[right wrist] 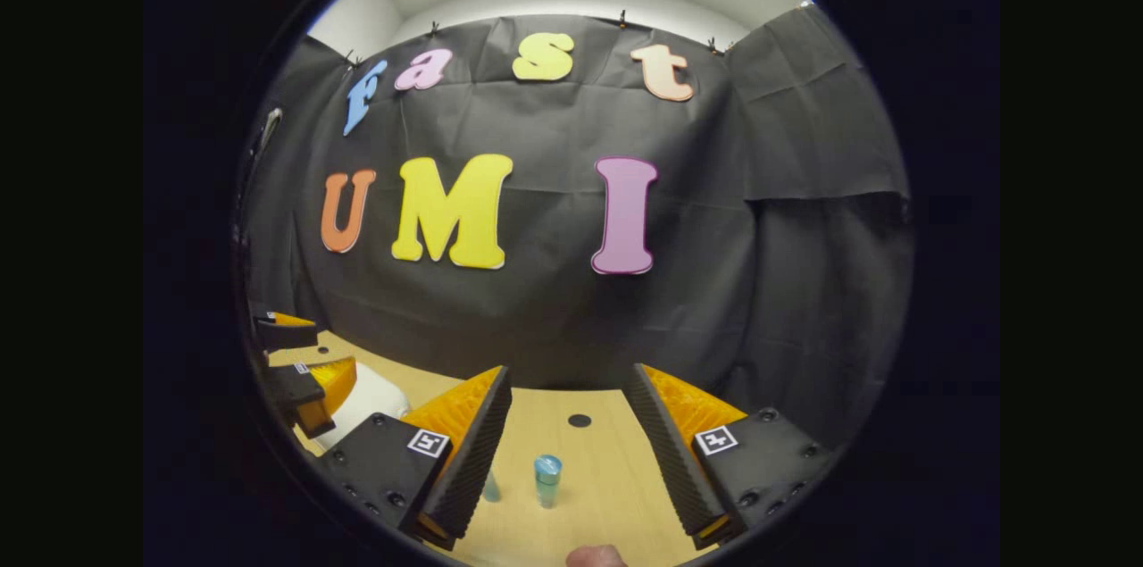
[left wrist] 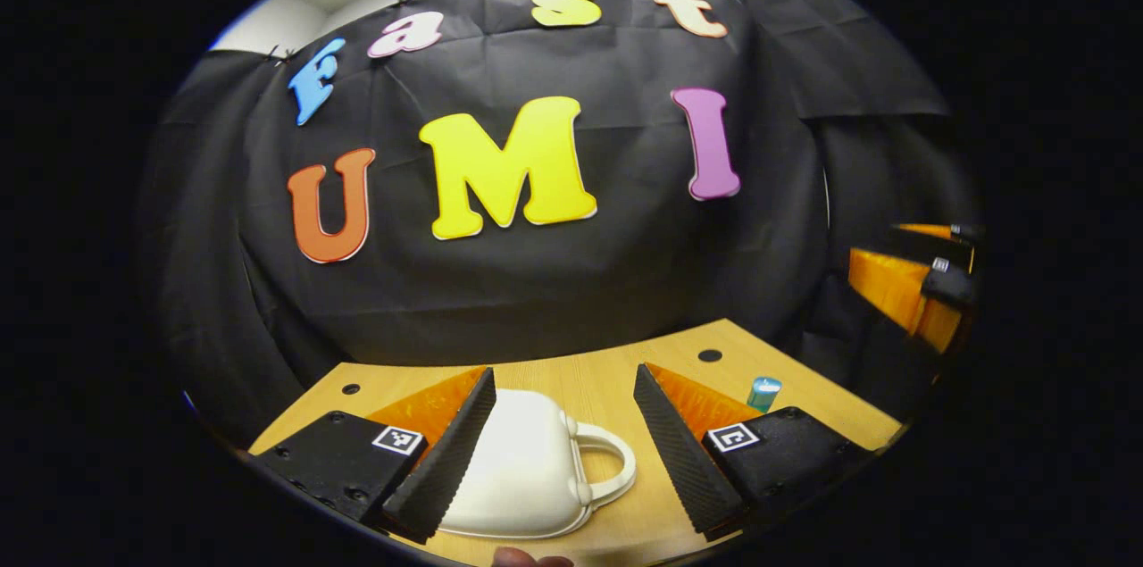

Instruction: First open the suitcase, pack the skin care products into it, and then close the suitcase.

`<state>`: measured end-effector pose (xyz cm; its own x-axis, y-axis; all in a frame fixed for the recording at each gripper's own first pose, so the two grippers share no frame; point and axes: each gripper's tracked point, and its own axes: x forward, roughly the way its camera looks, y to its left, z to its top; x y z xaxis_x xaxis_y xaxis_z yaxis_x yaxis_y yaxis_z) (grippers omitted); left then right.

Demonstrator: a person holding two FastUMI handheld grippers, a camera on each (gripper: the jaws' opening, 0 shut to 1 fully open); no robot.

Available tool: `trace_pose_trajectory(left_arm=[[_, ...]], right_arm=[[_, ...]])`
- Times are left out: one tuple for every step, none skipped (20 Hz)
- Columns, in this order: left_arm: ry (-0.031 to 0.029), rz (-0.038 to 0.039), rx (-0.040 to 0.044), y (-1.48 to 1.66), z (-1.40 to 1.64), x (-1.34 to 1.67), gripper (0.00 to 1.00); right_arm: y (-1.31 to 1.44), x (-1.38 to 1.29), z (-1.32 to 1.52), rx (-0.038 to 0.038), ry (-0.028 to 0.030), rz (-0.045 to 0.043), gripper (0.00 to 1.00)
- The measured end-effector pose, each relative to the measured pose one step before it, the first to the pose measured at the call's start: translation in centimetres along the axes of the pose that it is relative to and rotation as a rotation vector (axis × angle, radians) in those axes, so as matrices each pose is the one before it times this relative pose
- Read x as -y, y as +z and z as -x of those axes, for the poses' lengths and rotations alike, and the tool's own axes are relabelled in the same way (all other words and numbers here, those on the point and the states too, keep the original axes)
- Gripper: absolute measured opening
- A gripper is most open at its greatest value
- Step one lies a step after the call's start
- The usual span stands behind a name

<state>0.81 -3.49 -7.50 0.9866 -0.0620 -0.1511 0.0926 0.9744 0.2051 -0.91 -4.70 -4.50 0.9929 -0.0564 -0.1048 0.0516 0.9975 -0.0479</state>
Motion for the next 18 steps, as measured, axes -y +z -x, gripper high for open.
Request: trace_pose_trajectory(left_arm=[[-0.00796,-0.06477,-0.01940,-0.971,-0.470,0.409,0.99],[-0.01305,-0.07204,-0.01778,-1.132,-0.302,0.671,0.99],[-0.01975,-0.07701,-0.01358,-0.909,-0.541,0.802,0.99],[-0.02005,-0.08559,-0.01495,-1.156,-0.619,0.852,0.99],[-0.02428,-0.08530,-0.01571,-0.866,-0.435,0.935,0.99],[-0.02591,-0.07683,-0.00976,-0.673,-0.408,0.981,0.99],[-0.02383,-0.07055,-0.02279,-1.221,-0.263,1.252,0.99],[-0.02026,-0.06210,-0.02454,-0.923,-0.448,1.071,0.98],[-0.01286,-0.04980,-0.02205,-0.846,-0.629,0.744,0.98],[-0.01704,-0.04376,-0.04315,-1.153,-0.396,0.819,0.97],[-0.01186,-0.03059,-0.03269,-0.880,-0.765,0.568,0.96],[-0.00720,-0.02411,-0.03601,-0.750,-0.747,0.249,0.96],[-0.00287,-0.02024,-0.02967,-0.665,-0.652,0.239,0.96],[-0.00043,-0.01853,-0.01991,-0.389,-0.639,0.235,0.96],[0.00159,-0.01659,-0.02034,-0.229,-0.368,0.229,0.95],[0.00450,-0.01580,-0.01883,-0.031,-0.447,0.212,0.94],[0.00733,-0.01745,-0.01193,0.108,-0.318,0.265,0.93],[0.00465,-0.01727,-0.01100,0.097,-0.446,0.129,0.89]], right_arm=[[-0.471,0.667,-0.072,-0.00745,-0.00496,0.00886,0.81],[-0.324,0.725,-0.084,-0.00491,-0.00831,0.00534,0.81],[-0.525,0.841,-0.107,-0.00690,-0.01076,0.00227,0.81],[-0.516,0.792,-0.132,-0.00825,-0.01275,0.00156,0.81],[-0.657,0.836,-0.162,-0.01078,-0.01175,-0.00127,0.81],[-0.675,0.792,-0.104,-0.01214,-0.01215,-0.00345,0.81],[-0.590,0.625,-0.129,-0.01242,-0.00942,-0.00691,0.81],[-0.492,0.622,-0.137,-0.01042,-0.00881,-0.00410,0.81],[-0.515,0.570,-0.118,-0.00850,-0.00673,-0.00293,0.81],[-0.291,0.455,-0.129,-0.00532,-0.00332,-0.00135,0.81],[-0.231,0.455,-0.069,-0.00267,-0.00304,-0.00178,0.81],[-0.192,0.351,-0.145,-0.00229,-0.00121,-0.00088,0.81],[-0.252,0.324,-0.104,-0.00308,-0.00203,-0.00039,0.81],[-0.199,0.269,-0.195,-0.00445,-0.00049,-0.00272,0.81],[-0.310,0.313,-0.105,-0.00568,-0.00106,-0.00453,0.81],[-0.263,0.113,-0.061,-0.00536,0.00190,-0.00576,0.81],[-0.241,0.064,-0.033,-0.00517,0.00228,-0.00226,0.81],[-0.092,0.128,0.092,-0.00335,0.00032,0.00132,0.81]])
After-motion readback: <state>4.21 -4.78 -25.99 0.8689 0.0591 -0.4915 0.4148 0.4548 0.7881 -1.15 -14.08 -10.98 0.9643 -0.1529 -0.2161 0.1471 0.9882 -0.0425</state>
